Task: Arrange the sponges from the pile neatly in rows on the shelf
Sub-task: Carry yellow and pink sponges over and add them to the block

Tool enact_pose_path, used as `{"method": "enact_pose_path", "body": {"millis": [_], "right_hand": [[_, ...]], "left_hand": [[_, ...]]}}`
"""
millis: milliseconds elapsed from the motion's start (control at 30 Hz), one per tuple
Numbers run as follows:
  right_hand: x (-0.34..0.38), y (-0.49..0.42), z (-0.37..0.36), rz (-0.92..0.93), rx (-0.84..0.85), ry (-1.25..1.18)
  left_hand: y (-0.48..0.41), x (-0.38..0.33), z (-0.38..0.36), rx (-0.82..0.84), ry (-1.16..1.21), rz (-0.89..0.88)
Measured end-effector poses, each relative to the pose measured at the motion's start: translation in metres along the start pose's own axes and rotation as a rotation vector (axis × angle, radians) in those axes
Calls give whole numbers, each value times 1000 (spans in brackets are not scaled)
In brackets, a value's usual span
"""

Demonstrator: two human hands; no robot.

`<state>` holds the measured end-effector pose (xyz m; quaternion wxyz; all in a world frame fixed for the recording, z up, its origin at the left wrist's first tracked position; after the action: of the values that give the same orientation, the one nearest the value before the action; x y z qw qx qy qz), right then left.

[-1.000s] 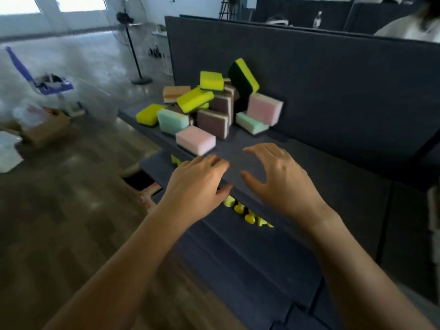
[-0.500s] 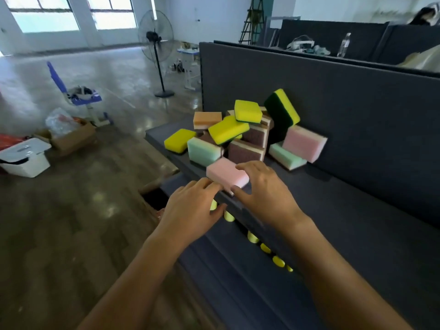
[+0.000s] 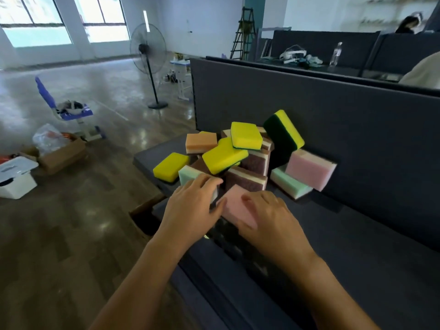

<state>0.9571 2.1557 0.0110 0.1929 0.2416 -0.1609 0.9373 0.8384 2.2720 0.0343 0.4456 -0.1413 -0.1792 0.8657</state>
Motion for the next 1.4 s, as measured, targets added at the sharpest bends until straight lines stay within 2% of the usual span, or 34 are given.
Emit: {"method": "enact_pose_path", "body": {"millis": [333,500,600,733,933,1200,1400], "right_hand": [[-6,8,49,-162,-299,13],[-5,4,44,-253,-397,52],[-5,9,39,-314,-424,69],[-6,30,42,-393,-494,85],[-11,85,57,-553,-611,141],[-28,198,88,-763,-761,229],[-36,290,119,-886,-798,307]], "left_hand": [[-109,-1,-13,-140,95,-201],[-149,-9,-35,-18,34,-348],[-154,-8,-42,-7,82,-407],[-141,-16,-33,-117,177,-477],[-91,-68,-13,-228,361,-741],[-32,-173,-16,-140,523,-967],[26,-257,-12,-24,602,-1068]]}}
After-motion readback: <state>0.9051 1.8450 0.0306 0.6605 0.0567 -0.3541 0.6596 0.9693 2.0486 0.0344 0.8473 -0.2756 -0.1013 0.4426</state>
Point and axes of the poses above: each hand's wrist, its own y-axis away from the middle knuckle, its own z-axis out of the back of the hand, x = y × z, the point moved 5 cm from there along -y, towards the middle knuckle, and after that the axes turned 9 degrees about -y, right-handed, at the moved point
